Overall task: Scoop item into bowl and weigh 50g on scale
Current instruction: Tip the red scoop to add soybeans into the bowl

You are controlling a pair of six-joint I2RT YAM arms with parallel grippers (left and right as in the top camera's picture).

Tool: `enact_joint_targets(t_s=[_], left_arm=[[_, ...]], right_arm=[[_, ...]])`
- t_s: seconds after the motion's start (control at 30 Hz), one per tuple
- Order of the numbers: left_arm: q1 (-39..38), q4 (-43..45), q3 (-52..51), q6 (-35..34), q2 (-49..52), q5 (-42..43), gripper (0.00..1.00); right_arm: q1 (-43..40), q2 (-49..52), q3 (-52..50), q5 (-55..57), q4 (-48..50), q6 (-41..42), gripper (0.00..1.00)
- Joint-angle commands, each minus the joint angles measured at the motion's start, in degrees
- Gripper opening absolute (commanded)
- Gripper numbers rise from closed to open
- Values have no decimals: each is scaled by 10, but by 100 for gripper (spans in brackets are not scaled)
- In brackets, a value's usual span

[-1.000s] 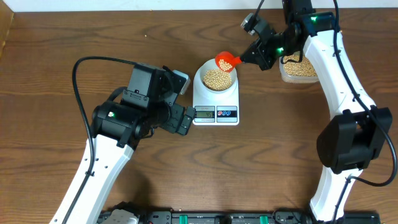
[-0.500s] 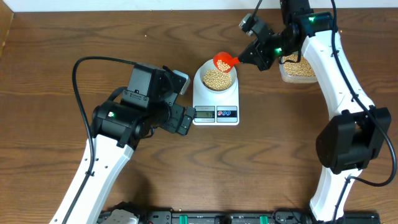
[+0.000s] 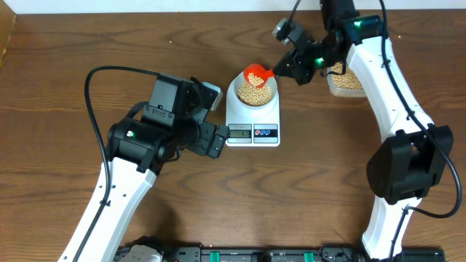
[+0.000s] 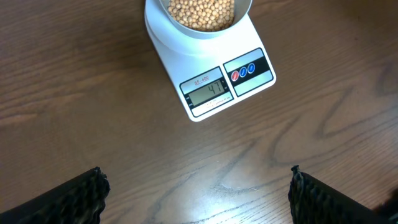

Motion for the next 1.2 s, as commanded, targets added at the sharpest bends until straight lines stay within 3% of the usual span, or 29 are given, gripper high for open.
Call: enact_joint_targets(t_s=[0.0, 1.17], left_arm=[[2, -3, -1, 6, 3, 7, 95], [2, -3, -1, 6, 3, 7, 95]], right_arm=[[11, -1, 14, 10, 7, -10, 1], [35, -1, 13, 106, 37, -70, 1]])
